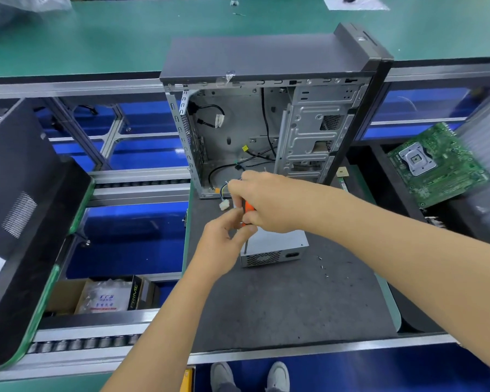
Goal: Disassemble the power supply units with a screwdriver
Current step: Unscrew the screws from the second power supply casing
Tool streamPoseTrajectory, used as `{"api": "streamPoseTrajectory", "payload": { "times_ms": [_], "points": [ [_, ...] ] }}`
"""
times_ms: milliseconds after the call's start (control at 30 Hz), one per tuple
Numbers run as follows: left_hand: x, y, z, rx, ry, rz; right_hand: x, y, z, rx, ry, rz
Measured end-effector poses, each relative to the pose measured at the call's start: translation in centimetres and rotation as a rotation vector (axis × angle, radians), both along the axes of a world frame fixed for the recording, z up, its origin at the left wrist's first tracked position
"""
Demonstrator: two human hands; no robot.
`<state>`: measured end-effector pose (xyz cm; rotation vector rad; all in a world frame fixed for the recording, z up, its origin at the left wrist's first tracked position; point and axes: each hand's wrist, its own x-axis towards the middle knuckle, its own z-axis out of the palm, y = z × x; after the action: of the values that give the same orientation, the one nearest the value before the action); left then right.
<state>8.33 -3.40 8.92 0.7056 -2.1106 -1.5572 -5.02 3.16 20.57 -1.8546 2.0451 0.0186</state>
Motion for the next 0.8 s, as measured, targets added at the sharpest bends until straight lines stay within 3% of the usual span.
{"api": "streamPoseTrajectory", "payload": {
  "times_ms": [100,200,333,500,667,800],
  "points": [
    [0.0,0.2,0.1,0.009,-0.006,0.071,0.3,0.0,0.3,0.035,-0.002,0.044],
    [-0.6,1.0,0.1,0.048,0.000,0.162,1.0,0.0,0.9,0.069,0.029,-0.094],
    [-0.8,1.5,0.5,-0.008,0.061,0.165,2.0,-0.6,1.1,0.039,0.296,-0.121],
    [0.2,0.7,0.1,0.030,0.006,0.021,0.8,-0.1,0.7,0.060,0.074,-0.035],
    [-0.2,0.6,0.3,0.037,-0.024,0.121,0.7,0.1,1.0,0.093,-0.039,-0.012],
    [-1.3,1.1,0.5,0.000,0.044,0.160,1.8,-0.3,0.8,-0.018,0.212,-0.184]
  ]
}}
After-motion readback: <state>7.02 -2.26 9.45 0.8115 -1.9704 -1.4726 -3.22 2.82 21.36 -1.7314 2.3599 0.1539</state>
